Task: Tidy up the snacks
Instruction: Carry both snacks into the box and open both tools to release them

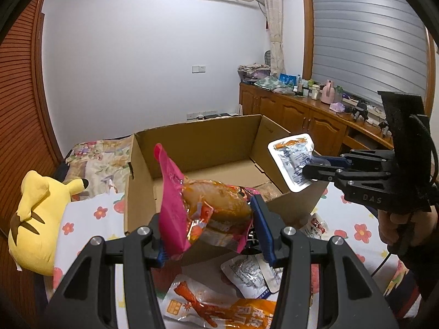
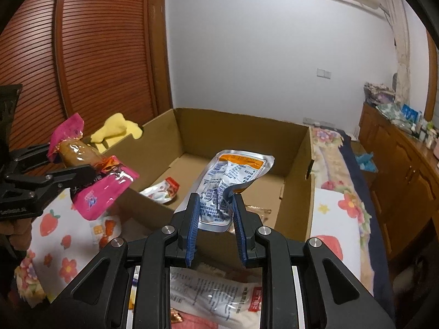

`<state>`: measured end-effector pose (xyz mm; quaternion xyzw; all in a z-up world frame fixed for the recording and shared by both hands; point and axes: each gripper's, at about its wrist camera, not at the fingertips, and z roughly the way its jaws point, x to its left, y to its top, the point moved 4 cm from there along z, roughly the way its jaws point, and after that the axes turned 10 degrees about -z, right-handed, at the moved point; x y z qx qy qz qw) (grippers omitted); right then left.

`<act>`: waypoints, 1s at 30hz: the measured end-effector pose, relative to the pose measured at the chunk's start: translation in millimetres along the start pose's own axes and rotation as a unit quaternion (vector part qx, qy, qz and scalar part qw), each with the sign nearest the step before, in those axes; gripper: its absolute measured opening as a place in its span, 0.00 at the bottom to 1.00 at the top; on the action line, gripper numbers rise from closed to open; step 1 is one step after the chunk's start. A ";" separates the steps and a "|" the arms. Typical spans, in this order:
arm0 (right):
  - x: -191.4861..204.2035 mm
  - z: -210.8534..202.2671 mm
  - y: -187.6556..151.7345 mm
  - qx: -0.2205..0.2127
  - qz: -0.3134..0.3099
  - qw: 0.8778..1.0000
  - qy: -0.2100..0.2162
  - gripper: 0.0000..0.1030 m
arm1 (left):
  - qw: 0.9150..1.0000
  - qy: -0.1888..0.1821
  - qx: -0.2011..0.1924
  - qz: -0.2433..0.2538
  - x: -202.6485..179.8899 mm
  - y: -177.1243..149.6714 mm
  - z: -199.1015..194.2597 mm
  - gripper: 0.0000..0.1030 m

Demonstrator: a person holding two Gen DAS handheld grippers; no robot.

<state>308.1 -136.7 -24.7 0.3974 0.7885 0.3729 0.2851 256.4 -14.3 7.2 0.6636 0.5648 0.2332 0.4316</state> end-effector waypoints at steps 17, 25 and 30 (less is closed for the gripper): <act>-9.0 -1.2 -14.5 0.003 0.020 1.000 0.000 0.29 | 1.000 0.013 0.001 0.003 3.4 23.4 30.0 0.48; -12.3 -9.3 -21.0 -0.007 0.026 1.000 0.005 0.39 | 1.000 0.025 0.019 0.004 5.8 28.9 62.2 0.49; -12.9 -10.1 -24.1 -0.010 0.026 1.000 0.012 0.43 | 0.999 0.039 0.032 0.008 4.3 26.8 81.5 0.51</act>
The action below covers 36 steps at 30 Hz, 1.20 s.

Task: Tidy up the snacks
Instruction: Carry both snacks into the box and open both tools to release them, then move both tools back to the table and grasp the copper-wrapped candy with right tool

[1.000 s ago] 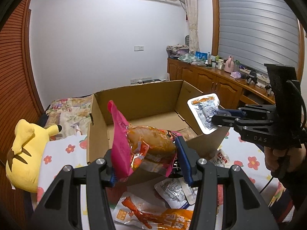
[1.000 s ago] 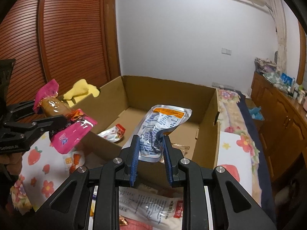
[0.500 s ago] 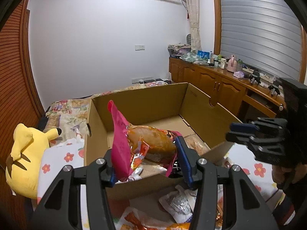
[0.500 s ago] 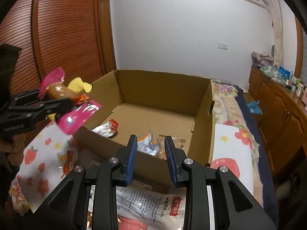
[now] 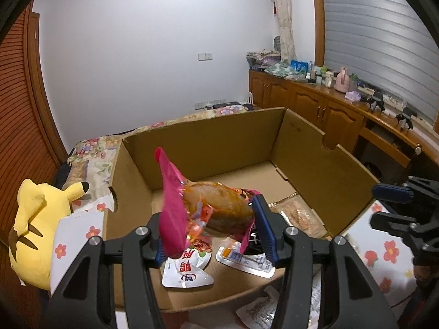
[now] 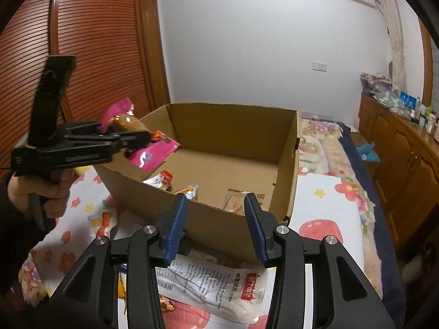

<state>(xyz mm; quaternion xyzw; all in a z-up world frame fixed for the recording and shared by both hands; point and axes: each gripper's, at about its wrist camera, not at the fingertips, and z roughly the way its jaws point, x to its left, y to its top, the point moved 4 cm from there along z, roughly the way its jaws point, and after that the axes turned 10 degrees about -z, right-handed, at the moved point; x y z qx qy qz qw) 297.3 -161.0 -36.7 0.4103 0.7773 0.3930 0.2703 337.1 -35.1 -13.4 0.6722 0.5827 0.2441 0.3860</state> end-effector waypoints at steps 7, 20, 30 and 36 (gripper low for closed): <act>1.1 -1.0 1.2 -0.003 -0.004 1.000 0.006 0.48 | 1.000 0.000 0.002 0.000 -0.5 -2.5 3.1 0.55; 12.7 -19.2 -1.6 -0.009 -0.008 1.000 0.000 0.55 | 1.000 -0.009 -0.009 -0.006 -4.1 -29.4 -41.3 0.69; 36.4 -40.2 -17.7 -0.002 -0.004 1.000 0.002 0.58 | 1.000 -0.007 -0.015 -0.001 -5.3 -66.8 -89.1 0.72; 54.9 -41.4 -38.7 0.013 0.006 1.000 0.005 0.59 | 1.000 -0.012 -0.007 -0.008 -2.6 -95.2 -102.2 0.78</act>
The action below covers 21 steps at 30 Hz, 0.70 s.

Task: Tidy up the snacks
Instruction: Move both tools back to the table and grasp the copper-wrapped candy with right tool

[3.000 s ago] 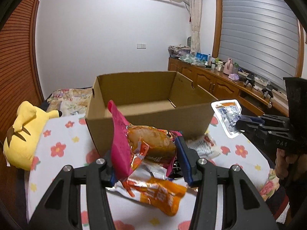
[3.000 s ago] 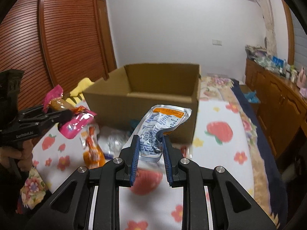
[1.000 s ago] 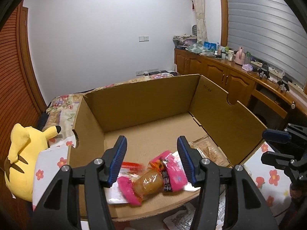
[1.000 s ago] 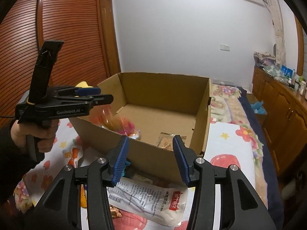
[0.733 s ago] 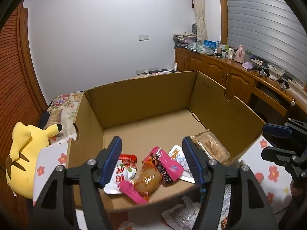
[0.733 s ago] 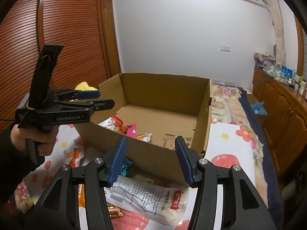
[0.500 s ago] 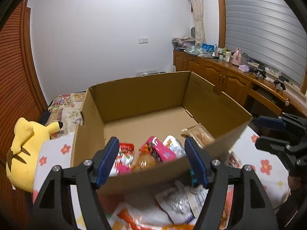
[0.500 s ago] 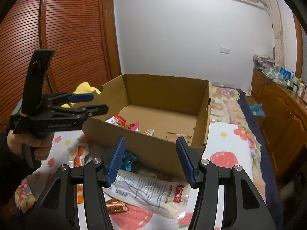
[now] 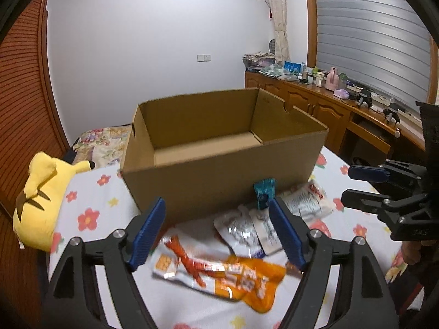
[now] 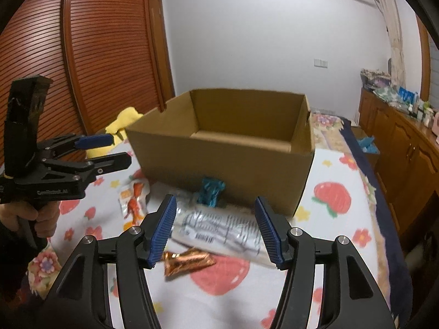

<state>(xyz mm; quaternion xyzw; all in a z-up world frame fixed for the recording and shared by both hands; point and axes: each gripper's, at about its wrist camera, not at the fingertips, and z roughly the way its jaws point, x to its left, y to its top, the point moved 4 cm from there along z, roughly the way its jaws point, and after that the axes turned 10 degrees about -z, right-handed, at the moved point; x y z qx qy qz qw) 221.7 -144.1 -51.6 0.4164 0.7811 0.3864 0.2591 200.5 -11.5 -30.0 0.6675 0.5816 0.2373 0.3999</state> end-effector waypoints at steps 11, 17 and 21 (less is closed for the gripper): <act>21.5 9.2 -32.4 0.036 0.003 0.999 0.002 0.59 | 0.998 0.020 0.047 -0.025 22.5 -57.5 16.6 0.78; 26.6 18.0 -44.1 0.047 0.011 0.999 0.010 0.59 | 0.997 0.034 0.063 -0.033 30.8 -75.3 27.7 0.78; 31.2 26.4 -50.7 0.053 0.019 0.998 0.017 0.59 | 0.996 0.044 0.069 -0.030 32.9 -85.6 33.2 0.78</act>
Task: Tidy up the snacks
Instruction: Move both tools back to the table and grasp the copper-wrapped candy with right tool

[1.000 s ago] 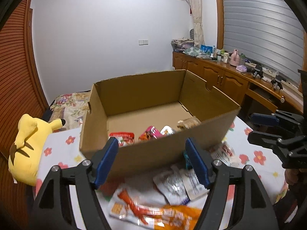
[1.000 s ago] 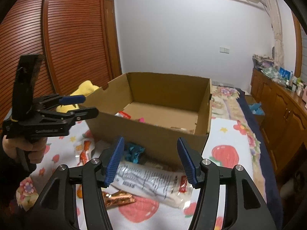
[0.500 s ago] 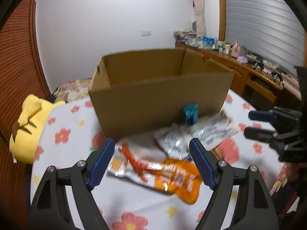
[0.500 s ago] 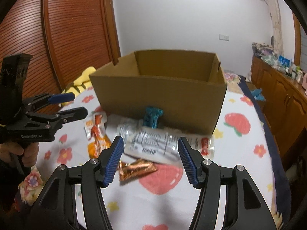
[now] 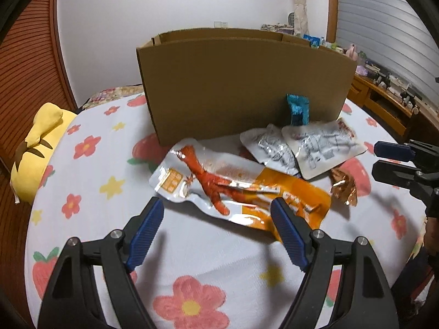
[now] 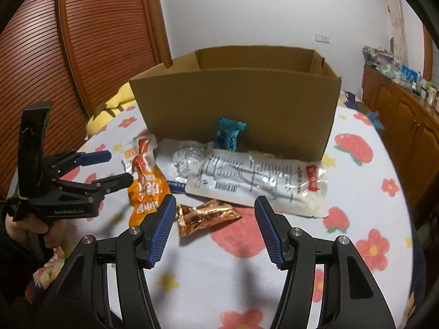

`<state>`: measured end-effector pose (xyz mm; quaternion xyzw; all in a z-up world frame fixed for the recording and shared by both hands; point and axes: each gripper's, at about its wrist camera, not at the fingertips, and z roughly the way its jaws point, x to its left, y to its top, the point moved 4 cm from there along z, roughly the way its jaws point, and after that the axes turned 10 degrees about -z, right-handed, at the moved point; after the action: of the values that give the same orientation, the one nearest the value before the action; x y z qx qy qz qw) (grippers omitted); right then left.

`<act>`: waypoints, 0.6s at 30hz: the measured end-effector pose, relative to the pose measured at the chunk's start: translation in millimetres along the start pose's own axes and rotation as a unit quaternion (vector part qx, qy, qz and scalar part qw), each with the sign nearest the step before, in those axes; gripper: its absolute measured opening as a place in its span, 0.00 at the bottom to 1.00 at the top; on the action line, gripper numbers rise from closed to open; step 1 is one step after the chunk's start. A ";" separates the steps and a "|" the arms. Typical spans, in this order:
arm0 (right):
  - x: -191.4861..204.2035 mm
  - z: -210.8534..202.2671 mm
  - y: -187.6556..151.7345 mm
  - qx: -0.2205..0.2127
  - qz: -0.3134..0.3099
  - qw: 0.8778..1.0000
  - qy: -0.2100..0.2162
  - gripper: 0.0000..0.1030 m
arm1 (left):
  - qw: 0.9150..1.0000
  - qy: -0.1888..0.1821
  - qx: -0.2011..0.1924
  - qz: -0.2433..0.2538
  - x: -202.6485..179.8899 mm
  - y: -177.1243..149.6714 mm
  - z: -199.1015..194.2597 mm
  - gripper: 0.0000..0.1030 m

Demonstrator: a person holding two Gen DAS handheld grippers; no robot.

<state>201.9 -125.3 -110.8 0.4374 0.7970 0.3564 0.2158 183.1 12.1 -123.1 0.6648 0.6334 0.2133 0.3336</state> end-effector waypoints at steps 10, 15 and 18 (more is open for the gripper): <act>5.8 29.5 -3.0 0.018 0.014 1.000 0.000 0.59 | 1.000 -0.001 0.006 -0.020 7.5 -2.9 4.4 0.78; 3.9 34.5 1.3 0.022 0.015 1.000 -0.013 0.59 | 0.999 -0.003 0.000 -0.033 12.3 -2.7 3.0 0.78; 1.9 39.0 3.5 0.027 0.017 0.999 -0.021 0.59 | 1.000 0.000 -0.001 -0.030 11.6 -2.9 3.0 0.78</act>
<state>228.3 -107.7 -133.7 0.4636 0.7943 0.3289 0.2144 184.4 22.9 -128.8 0.6448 0.6529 0.2040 0.3409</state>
